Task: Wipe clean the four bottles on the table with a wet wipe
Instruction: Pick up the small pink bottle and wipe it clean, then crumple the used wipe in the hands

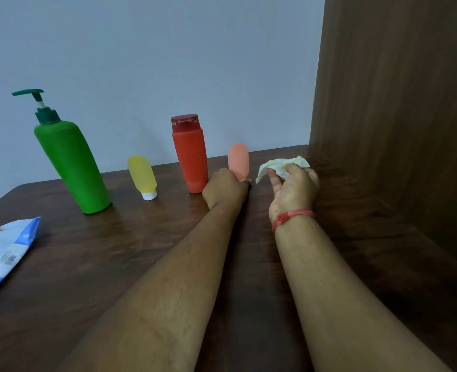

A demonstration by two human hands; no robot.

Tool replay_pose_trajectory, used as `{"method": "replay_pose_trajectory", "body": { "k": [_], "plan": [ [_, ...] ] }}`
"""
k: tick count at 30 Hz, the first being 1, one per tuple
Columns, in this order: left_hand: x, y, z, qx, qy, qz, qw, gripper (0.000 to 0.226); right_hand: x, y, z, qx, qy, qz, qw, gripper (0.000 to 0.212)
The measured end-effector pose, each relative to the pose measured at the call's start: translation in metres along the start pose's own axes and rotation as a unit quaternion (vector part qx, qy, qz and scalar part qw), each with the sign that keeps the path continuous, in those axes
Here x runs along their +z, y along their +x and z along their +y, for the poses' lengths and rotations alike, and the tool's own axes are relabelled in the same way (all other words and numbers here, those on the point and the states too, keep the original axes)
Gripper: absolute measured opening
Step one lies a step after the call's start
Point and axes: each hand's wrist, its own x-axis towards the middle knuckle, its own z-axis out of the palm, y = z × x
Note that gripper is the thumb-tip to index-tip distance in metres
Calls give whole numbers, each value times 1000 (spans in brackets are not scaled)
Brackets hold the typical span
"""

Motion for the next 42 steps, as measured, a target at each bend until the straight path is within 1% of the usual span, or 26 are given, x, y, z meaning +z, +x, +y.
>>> {"method": "replay_pose_trajectory", "body": {
  "k": [3, 7, 16, 19, 20, 22, 25, 27, 28, 30, 33, 37, 40, 42],
  "plan": [
    [2, 2, 1, -2, 2, -1, 1000, 51, 1, 0, 1, 3, -1, 2, 1000, 26],
    [3, 3, 1, 5, 5, -3, 1000, 56, 2, 0, 1, 7, -2, 5, 1000, 29],
    [-3, -5, -1, 11, 0, -7, 1000, 66, 2, 4, 2, 12, -8, -2, 1000, 28],
    [-8, -18, -7, 42, -17, -21, 999, 58, -1, 4, 3, 25, -15, -8, 1000, 28],
    [-11, -23, -10, 49, -39, -28, 998, 53, -2, 3, 4, 30, -24, -12, 999, 27],
    [-19, -34, -20, 63, -117, -42, 990, 43, -3, 1, 6, 38, -55, -24, 997, 25],
    [-39, -56, -43, 53, -266, -67, 960, 32, -4, -10, 15, 56, -140, -75, 986, 23],
    [-56, -73, -66, 31, -340, -72, 937, 23, -4, -24, 25, 73, -201, -141, 967, 20],
    [-66, -81, -79, 22, -359, -69, 930, 19, -3, -34, 31, 82, -228, -174, 955, 20],
    [-87, -94, -108, 7, -369, -63, 927, 15, -1, -57, 42, 104, -269, -216, 933, 21],
    [-118, -113, -148, -15, -369, -53, 928, 22, 2, -98, 56, 142, -297, -258, 908, 24],
    [-153, -138, -190, -22, -375, -52, 925, 28, -5, -159, 70, 189, -318, -310, 876, 21],
    [-172, -158, -208, -21, -387, -67, 919, 30, -14, -196, 73, 205, -321, -335, 862, 17],
    [-181, -171, -214, -18, -416, -95, 904, 30, -20, -214, 71, 220, -309, -344, 859, 16]
  ]
}}
